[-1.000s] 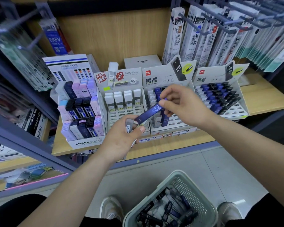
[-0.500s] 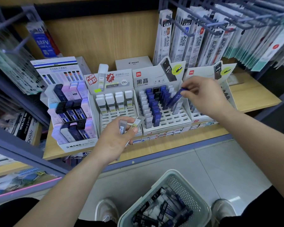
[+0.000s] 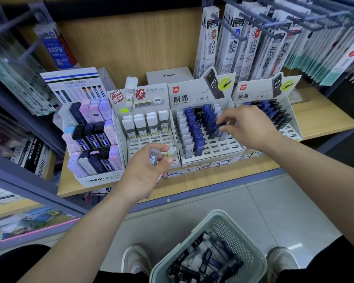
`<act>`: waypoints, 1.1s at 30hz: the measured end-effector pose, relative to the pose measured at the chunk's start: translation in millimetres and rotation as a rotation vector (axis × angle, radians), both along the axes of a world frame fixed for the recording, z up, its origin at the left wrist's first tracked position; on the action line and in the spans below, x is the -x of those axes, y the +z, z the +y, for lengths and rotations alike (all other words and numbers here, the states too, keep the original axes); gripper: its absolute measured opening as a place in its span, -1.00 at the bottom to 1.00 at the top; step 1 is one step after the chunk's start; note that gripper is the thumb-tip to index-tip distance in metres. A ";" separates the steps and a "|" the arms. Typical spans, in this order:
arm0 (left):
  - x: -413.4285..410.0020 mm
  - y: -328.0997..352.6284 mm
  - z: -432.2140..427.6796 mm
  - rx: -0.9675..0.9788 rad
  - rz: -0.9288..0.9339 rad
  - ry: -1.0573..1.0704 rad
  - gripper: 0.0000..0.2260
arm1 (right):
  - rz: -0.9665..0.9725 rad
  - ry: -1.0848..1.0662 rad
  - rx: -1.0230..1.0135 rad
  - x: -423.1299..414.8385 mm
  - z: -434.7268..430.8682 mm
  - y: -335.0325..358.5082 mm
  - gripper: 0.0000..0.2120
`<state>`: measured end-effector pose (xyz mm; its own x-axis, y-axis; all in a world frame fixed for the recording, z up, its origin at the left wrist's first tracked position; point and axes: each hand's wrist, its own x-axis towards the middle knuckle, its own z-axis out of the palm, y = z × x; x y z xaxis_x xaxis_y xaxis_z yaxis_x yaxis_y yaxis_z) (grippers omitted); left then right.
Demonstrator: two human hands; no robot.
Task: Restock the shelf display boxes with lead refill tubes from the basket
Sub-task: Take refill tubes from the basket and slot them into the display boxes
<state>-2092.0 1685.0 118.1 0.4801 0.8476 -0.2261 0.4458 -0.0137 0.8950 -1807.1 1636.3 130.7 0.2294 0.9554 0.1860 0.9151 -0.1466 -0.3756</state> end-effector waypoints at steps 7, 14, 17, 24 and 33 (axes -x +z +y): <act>2.0 1.4 -2.3 -0.013 -0.025 0.000 -0.85 | -0.081 0.000 -0.080 2.9 11.0 -14.7 -0.85; 3.4 2.9 -3.8 -0.008 -0.029 0.006 -0.83 | -0.039 -0.080 -0.088 8.8 10.1 -8.4 -0.75; 1.8 2.6 -3.9 -0.016 -0.037 -0.015 -0.83 | 0.074 -0.030 -0.137 26.2 4.6 4.9 -0.84; -5.3 4.8 -10.3 -0.032 -0.083 -0.107 -0.82 | 0.609 0.202 0.185 82.1 -6.9 7.0 -0.81; 0.1 2.6 -2.1 -0.005 -0.120 0.031 -0.83 | 0.924 0.098 0.100 67.9 -15.1 14.2 -0.91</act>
